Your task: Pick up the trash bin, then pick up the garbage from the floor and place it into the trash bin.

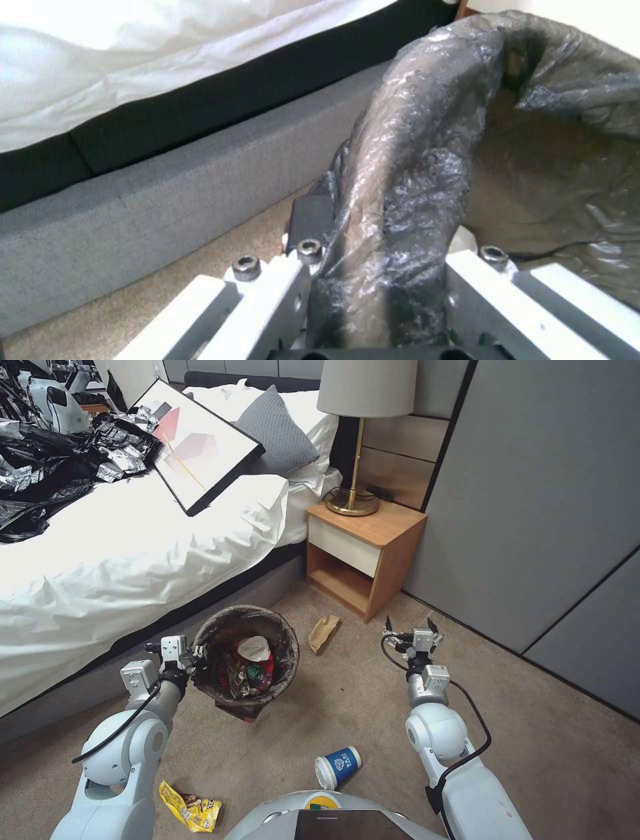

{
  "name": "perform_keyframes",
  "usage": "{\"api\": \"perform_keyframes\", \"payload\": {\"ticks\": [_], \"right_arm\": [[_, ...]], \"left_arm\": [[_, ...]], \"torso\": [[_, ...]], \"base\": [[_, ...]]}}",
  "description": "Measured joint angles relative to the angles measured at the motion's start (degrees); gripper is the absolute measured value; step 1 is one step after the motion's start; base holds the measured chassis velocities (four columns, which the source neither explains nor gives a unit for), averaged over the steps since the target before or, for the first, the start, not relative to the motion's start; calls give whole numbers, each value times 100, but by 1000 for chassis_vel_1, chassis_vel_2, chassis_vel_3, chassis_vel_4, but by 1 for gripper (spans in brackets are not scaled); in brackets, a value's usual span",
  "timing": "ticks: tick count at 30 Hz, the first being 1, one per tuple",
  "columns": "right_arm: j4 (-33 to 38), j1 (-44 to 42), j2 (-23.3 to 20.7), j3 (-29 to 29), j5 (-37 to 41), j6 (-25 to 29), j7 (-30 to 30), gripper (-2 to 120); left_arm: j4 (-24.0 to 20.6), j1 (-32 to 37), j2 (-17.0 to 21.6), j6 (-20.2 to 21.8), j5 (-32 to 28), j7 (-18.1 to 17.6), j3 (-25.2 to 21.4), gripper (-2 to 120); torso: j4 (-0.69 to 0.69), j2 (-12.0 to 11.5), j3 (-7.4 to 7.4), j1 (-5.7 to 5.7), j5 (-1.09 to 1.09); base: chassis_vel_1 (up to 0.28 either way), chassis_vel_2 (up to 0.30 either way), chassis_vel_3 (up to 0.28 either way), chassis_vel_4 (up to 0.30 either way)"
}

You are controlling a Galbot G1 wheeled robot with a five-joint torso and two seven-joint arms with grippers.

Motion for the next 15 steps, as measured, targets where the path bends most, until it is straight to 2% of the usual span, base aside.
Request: {"api": "perform_keyframes", "payload": {"ticks": [15], "right_arm": [[-30,-31,64,-18,-88,17,-29,100]], "left_arm": [[7,0,11,-8,55,21,36,5]], "torso": [[1,0,0,0,0]], "base": [[0,0,0,0]]}}
